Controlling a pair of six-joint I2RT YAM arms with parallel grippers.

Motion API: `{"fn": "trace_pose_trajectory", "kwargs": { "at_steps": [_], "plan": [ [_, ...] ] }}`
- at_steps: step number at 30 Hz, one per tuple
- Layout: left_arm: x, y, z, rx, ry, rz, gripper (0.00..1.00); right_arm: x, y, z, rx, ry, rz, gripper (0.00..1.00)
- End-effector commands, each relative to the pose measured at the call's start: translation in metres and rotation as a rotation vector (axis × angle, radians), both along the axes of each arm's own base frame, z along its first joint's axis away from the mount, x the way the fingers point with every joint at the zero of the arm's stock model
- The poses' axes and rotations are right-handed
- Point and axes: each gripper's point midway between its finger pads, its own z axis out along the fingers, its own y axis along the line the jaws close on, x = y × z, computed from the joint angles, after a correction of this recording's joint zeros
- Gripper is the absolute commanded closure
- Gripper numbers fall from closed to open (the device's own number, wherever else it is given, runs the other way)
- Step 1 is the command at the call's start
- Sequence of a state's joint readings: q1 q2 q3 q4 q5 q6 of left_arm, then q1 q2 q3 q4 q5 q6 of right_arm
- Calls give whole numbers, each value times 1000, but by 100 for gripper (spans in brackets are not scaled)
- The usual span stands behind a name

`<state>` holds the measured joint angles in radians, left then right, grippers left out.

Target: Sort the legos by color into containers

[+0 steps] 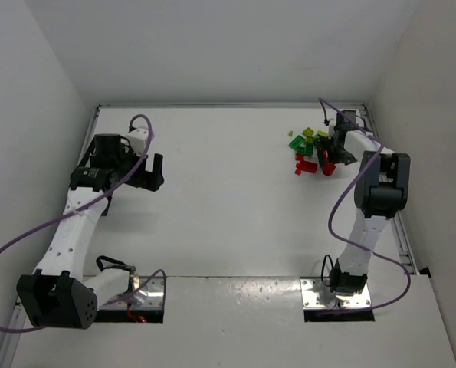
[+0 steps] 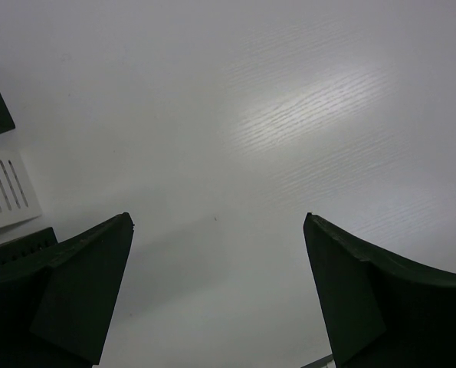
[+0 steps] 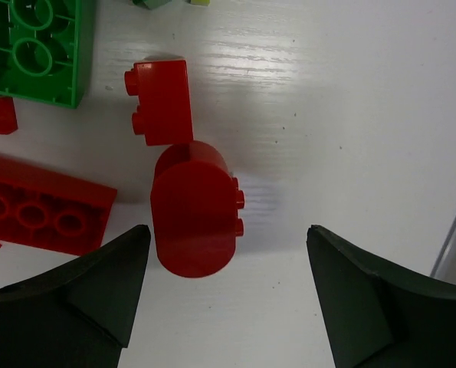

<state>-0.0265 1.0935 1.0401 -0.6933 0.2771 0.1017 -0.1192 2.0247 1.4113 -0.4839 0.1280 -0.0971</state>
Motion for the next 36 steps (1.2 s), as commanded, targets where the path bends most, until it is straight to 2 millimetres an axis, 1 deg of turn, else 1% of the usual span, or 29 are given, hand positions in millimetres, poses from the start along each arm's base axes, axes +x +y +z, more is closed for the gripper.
{"fn": "trace_pose_trajectory", "kwargs": {
  "at_steps": [1, 3, 5, 6, 7, 12, 14, 15, 16, 17, 18, 19, 20, 21, 22, 23, 24, 25, 26, 27, 28, 29, 30, 31, 32, 33, 34, 35, 36],
  "plan": [
    [10, -2, 8, -9, -39, -19, 0, 14, 7, -1, 74, -23, 20, 18],
    [11, -2, 5, -9, -29, -19, 0, 16, 10, -2, 93, -19, 28, 23],
    [11, -2, 5, -9, -28, -19, 0, 14, 14, -13, 119, 2, 28, 28],
    [12, -2, 9, -9, -38, -19, 0, 14, 16, -13, 128, 1, 32, 30],
    [12, -2, 9, -9, -38, -19, 0, 12, 12, -18, 129, 11, 22, 33],
    [12, -2, 9, -9, -38, -19, 0, 3, 18, -22, 181, 42, 31, 58],
    [9, -5, 9, -14, -44, -40, 0, 0, 26, -11, 213, 24, 60, 69],
    [7, -4, 9, -12, -50, -55, 2, -4, 30, 6, 222, -8, 83, 71],
    [5, -8, 13, -27, -63, -72, 2, -8, 40, 18, 263, -29, 125, 73],
    [0, -15, 23, -49, -97, -115, 4, -13, 50, 45, 272, -86, 183, 76],
    [-3, -17, 28, -66, -113, -128, 4, -23, 69, 58, 333, -95, 243, 76],
    [-9, -29, 35, -112, -128, -183, 4, -30, 78, 73, 367, -120, 290, 76],
    [-13, -35, 40, -148, -133, -205, 5, -37, 96, 88, 406, -143, 355, 77],
    [-16, -44, 48, -211, -138, -211, 5, -52, 123, 112, 482, -177, 446, 77],
    [-23, -62, 59, -298, -148, -293, 7, -59, 138, 125, 515, -191, 489, 78],
    [-27, -70, 66, -351, -146, -325, 8, -67, 152, 133, 543, -192, 537, 78],
    [-26, -78, 66, -405, -119, -344, 10, -77, 178, 145, 600, -195, 627, 80],
    [-27, -85, 71, -486, -80, -333, 12, -87, 192, 155, 630, -196, 667, 80],
    [-27, -97, 79, -537, -83, -384, 12, -91, 204, 165, 648, -211, 711, 81],
    [-26, -103, 80, -570, -62, -392, 13, -103, 227, 170, 687, -197, 779, 81],
    [-27, -113, 86, -628, -22, -386, 13, -106, 238, 175, 699, -200, 816, 81],
    [-23, -118, 84, -657, 6, -385, 13, -109, 248, 182, 700, -202, 849, 81],
    [-20, -123, 92, -676, -10, -401, 13, -114, 260, 187, 719, -200, 880, 82],
    [-22, -130, 100, -691, -14, -418, 13, -123, 279, 190, 736, -178, 937, 82],
    [-16, -131, 104, -718, -9, -391, 11, -127, 289, 197, 744, -181, 958, 82],
    [-17, -135, 108, -735, -11, -399, 10, -128, 298, 194, 744, -170, 972, 82],
    [-17, -137, 113, -755, -9, -400, 5, -135, 316, 196, 754, -161, 1019, 82],
    [-18, -142, 113, -787, 27, -398, 0, -136, 324, 203, 745, -180, 1049, 82],
    [-22, -147, 119, -804, 22, -434, 0, -138, 331, 201, 738, -168, 1056, 82]
  ]
}}
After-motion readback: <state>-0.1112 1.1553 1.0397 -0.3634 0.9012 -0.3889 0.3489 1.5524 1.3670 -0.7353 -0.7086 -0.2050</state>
